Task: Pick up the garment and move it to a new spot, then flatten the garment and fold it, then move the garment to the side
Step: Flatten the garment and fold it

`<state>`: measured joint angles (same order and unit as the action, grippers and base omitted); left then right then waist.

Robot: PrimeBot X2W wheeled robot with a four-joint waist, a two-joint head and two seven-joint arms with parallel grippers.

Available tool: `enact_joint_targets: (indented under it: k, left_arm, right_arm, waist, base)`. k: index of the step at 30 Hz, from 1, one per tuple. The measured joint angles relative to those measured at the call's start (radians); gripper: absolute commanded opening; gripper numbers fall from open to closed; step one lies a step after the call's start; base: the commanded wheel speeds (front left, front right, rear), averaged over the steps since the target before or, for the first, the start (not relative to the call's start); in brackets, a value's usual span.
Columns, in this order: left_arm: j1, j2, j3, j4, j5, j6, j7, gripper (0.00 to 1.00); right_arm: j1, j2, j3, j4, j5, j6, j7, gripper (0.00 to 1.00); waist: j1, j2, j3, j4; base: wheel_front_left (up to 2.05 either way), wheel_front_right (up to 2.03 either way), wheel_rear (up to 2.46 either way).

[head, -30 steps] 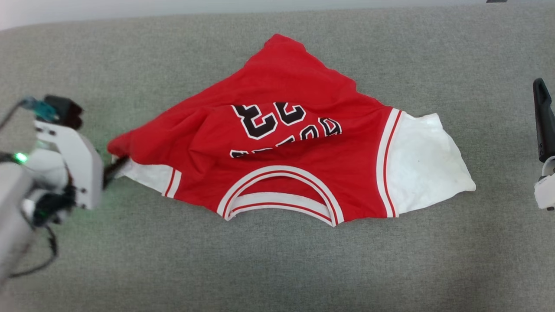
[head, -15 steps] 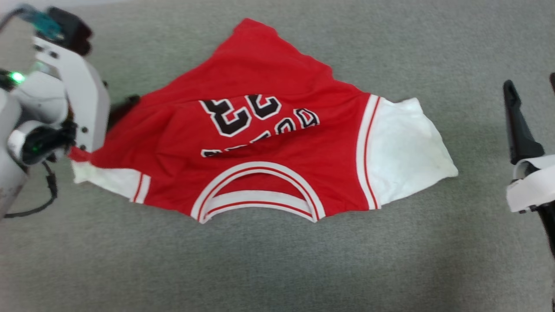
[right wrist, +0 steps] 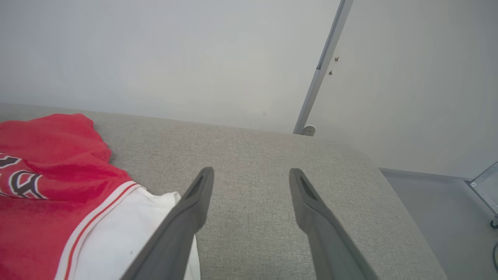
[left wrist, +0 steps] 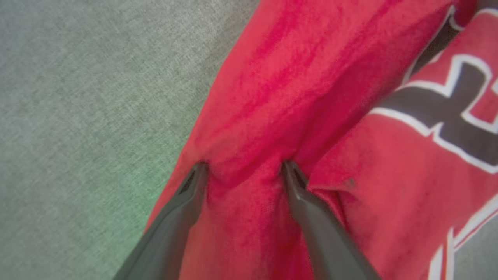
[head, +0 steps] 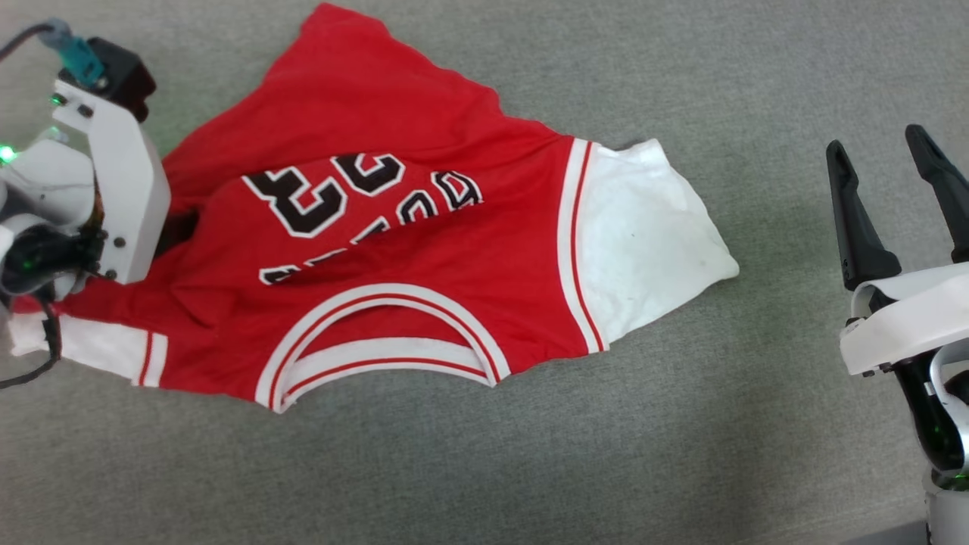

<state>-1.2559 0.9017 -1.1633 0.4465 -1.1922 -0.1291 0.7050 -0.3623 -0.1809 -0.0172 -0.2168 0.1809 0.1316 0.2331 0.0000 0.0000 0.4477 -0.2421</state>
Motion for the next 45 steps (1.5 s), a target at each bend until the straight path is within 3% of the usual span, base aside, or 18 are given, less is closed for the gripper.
enact_joint_targets:
  k: [1, 2, 5, 13, 19, 24, 32, 33, 34, 35, 41, 45]
  left_arm:
    - [-0.001, 0.002, -0.005, 0.002, -0.008, 0.0, -0.006, 1.0]
    - [-0.004, 0.004, -0.009, 0.007, -0.02, 0.0, -0.011, 0.6]
    - [-0.011, 0.006, -0.024, 0.015, -0.032, 0.0, -0.043, 0.0]
    - [-0.136, -0.026, -0.057, 0.014, 0.075, 0.0, -0.258, 0.0]
    - [-0.244, -0.093, -0.081, 0.011, 0.142, -0.001, -0.426, 0.0]
    - [-0.31, -0.158, -0.098, 0.087, 0.225, -0.002, -0.559, 0.0]
    - [-0.343, -0.215, -0.107, 0.271, 0.281, -0.002, -0.723, 0.0]
    - [-0.343, -0.218, -0.109, 0.29, 0.281, -0.002, -0.722, 0.28]
    - [-0.34, -0.219, -0.11, 0.304, 0.286, -0.002, -0.722, 0.9]
    - [-0.335, -0.221, -0.112, 0.316, 0.289, -0.002, -0.722, 1.0]
    - [-0.297, -0.225, -0.115, 0.334, 0.25, -0.002, -0.754, 1.0]
    - [-0.258, -0.207, -0.114, 0.322, 0.197, -0.002, -0.833, 1.0]
  right_arm:
    - [0.001, 0.002, 0.002, 0.0, -0.002, 0.0, 0.0, 1.0]
    - [0.001, 0.004, 0.004, 0.0, -0.006, 0.0, 0.0, 1.0]
    - [0.001, 0.009, 0.012, -0.002, -0.007, 0.0, 0.0, 1.0]
    - [-0.008, 0.019, 0.021, 0.014, -0.004, 0.0, -0.019, 1.0]
    - [-0.008, 0.041, 0.036, 0.038, 0.004, 0.0, -0.05, 1.0]
    - [-0.008, 0.065, 0.047, 0.051, 0.006, 0.0, -0.08, 1.0]
    - [-0.007, 0.084, 0.055, 0.082, 0.008, 0.0, -0.119, 1.0]
    - [-0.007, 0.085, 0.054, 0.085, 0.008, 0.0, -0.119, 1.0]
    - [-0.007, 0.085, 0.054, 0.09, 0.008, 0.0, -0.12, 1.0]
    - [-0.007, 0.086, 0.054, 0.094, 0.008, 0.0, -0.12, 1.0]
    - [-0.009, 0.049, 0.078, 0.099, 0.004, 0.0, -0.101, 1.0]
    - [-0.015, -0.003, 0.115, 0.1, 0.004, 0.0, -0.074, 1.0]
  waist:
    - [0.0, 0.0, 0.003, -0.004]
    - [0.0, 0.0, 0.006, -0.007]
    - [0.0, 0.0, 0.01, -0.008]
    - [0.0, 0.0, 0.012, -0.01]
    - [0.0, 0.0, 0.027, -0.031]
    - [0.0, 0.0, 0.047, -0.059]
    - [0.0, 0.0, 0.08, -0.111]
    - [0.0, 0.0, 0.082, -0.114]
    - [0.0, 0.0, 0.084, -0.117]
    - [0.0, 0.0, 0.083, -0.118]
    - [0.0, 0.0, 0.063, -0.097]
    - [0.0, 0.0, 0.038, -0.063]
  base:
    - [0.0, 0.0, 0.0]
    - [0.0, 0.0, 0.0]
    - [0.0, 0.0, 0.0]
    - [0.0, 0.0, 0.0]
    - [0.0, 0.0, 0.0]
    - [0.0, 0.0, 0.0]
    - [0.0, 0.0, 0.0]
    - [0.0, 0.0, 0.0]
    - [0.0, 0.0, 0.0]
    - [0.0, 0.0, 0.0]
    - [0.0, 0.0, 0.0]
    - [0.0, 0.0, 0.0]
